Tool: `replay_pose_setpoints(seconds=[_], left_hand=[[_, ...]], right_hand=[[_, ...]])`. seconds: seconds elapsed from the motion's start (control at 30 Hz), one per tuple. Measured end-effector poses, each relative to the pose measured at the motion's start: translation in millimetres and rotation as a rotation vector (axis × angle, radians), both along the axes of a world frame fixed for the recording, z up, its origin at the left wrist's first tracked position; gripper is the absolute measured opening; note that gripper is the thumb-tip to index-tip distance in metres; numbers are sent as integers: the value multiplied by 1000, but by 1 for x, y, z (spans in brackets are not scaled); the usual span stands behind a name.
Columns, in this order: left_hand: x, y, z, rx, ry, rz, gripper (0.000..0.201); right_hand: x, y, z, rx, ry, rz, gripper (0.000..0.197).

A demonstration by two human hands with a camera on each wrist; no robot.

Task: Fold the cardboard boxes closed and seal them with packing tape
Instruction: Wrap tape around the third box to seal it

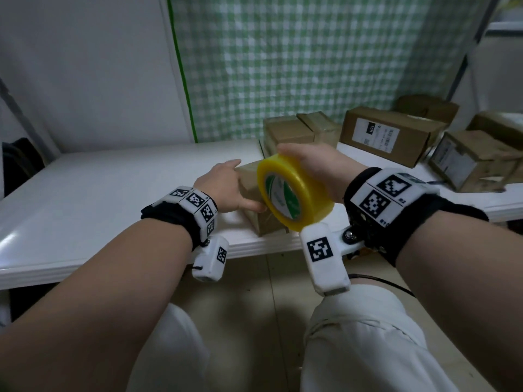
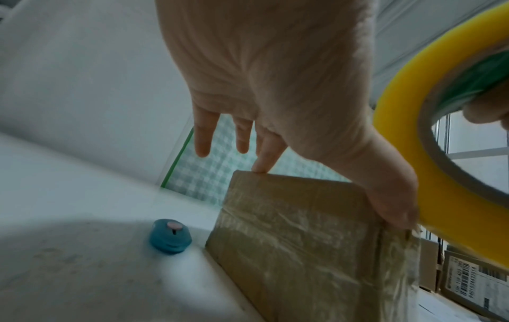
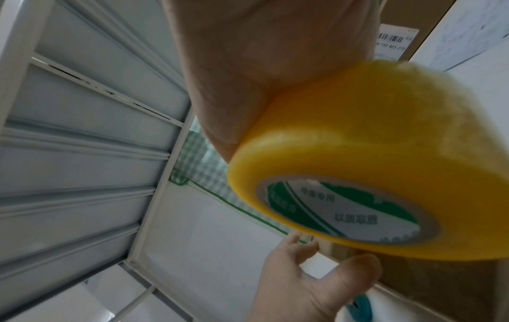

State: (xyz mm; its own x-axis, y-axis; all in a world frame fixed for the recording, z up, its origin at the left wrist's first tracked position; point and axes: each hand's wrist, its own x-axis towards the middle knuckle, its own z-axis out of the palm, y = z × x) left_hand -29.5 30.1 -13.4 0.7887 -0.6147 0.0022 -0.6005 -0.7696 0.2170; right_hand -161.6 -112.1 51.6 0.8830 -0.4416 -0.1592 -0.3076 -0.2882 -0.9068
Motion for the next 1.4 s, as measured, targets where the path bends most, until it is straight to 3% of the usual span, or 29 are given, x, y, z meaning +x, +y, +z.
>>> replay_pose_setpoints(seconds=[0.1,0.17,0.3,0.4,0.6,0.7,0.87,1.0,1.1,1.23,1.3,1.4], left_hand=[[2,-1,0,-92,27,-33,72],[2,-1,1,-77,13,-31,67],[1,-2,3,-16,-15,-26,74],[-2,-2,4,34,-33,-25,89],[-5,-2,7,5,-26,-39,88],[-7,-1,5,-28,-62,-45,88],[-10,-3,6,36,-133,-61,86],[-4,-3,8,28,-102,-84,92],[4,-6,10,-9,-80,-93,59],[8,-11,8,-71,-60,-115,68],[13,-12,8,-81,-47,-129,86],[16,-15,12,81,-53,-198,110]], right_hand=[[-5,1,-4,-11,14,1,59],[-6,2,-4,-20,15,6,55],[-9,4,-3,-53,51,22,47],[-14,5,-6,-77,78,49,29],[-19,7,-7,-42,71,42,23],[-18,4,-9,-42,81,24,37],[-17,4,-9,-64,82,5,40],[-16,5,-10,-145,103,-1,51],[-16,4,-10,-141,112,-7,51],[-16,0,-12,-132,105,-5,45],[-14,-1,-13,-132,104,-3,48],[-10,-3,-13,-140,107,15,49]])
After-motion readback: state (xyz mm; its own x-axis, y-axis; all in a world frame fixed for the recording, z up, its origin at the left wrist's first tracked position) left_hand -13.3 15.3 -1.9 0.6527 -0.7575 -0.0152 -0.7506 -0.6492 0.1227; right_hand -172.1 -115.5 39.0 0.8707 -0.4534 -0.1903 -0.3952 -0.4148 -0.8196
